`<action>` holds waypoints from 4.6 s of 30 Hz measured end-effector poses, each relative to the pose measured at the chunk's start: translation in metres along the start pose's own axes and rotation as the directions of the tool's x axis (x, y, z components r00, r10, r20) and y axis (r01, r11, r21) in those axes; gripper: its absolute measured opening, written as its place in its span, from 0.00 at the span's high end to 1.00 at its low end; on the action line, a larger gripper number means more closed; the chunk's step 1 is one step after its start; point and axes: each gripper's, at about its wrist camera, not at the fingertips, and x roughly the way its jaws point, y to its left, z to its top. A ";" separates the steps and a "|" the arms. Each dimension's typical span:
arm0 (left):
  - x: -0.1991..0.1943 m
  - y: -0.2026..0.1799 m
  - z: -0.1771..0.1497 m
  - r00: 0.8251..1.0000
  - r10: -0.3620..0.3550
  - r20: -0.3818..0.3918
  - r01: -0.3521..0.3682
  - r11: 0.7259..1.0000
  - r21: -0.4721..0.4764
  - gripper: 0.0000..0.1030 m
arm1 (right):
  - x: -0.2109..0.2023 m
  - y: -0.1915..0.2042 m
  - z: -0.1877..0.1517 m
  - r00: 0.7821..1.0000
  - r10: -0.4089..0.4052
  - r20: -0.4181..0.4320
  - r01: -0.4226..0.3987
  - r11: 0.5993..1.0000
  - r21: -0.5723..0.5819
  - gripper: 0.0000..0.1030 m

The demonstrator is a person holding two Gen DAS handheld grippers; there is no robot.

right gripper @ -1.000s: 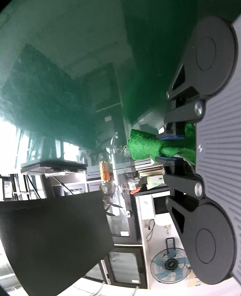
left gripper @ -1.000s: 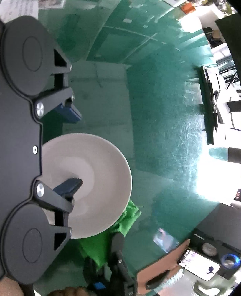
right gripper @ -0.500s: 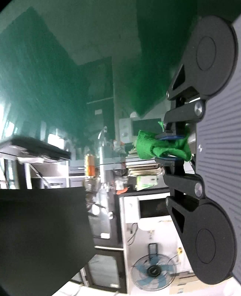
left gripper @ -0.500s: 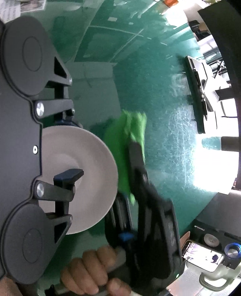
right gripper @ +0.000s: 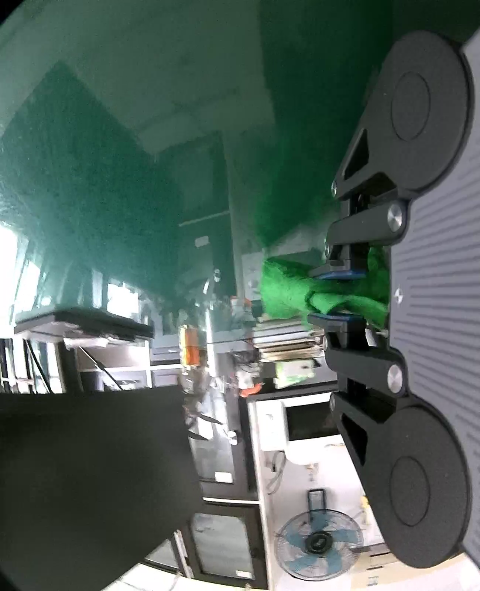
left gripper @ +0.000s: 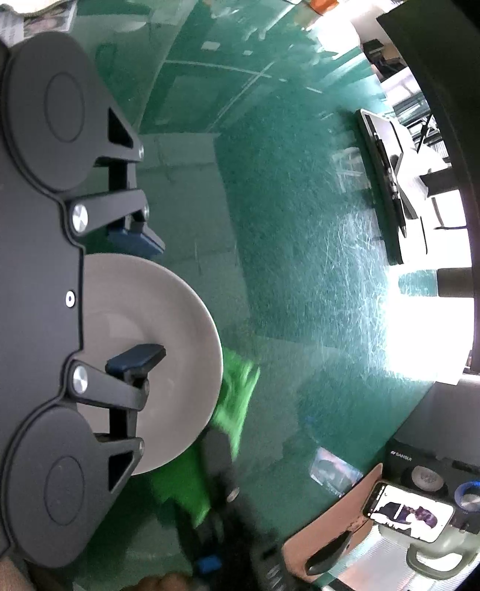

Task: Clean bowl
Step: 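Rub the cloth back and forth over the bowl's rim with the right gripper, then wipe the cloth along the bowl's rim with the right gripper, then sweep the cloth over the bowl's rim again with the right gripper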

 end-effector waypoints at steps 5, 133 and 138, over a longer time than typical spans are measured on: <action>-0.009 0.010 -0.002 1.000 0.020 0.021 -0.019 0.997 -0.074 0.42 | 0.000 -0.002 0.000 0.999 0.021 0.024 -0.021 1.000 0.022 0.82; 0.007 0.059 -0.013 0.967 -0.238 0.088 0.234 0.971 0.047 0.62 | 0.028 0.049 -0.024 0.962 -0.147 0.229 0.166 0.984 -0.066 0.82; 0.008 0.058 -0.008 0.969 -0.232 0.083 0.229 0.972 0.049 0.66 | 0.056 0.059 -0.003 0.970 -0.150 0.191 0.173 0.979 -0.112 0.85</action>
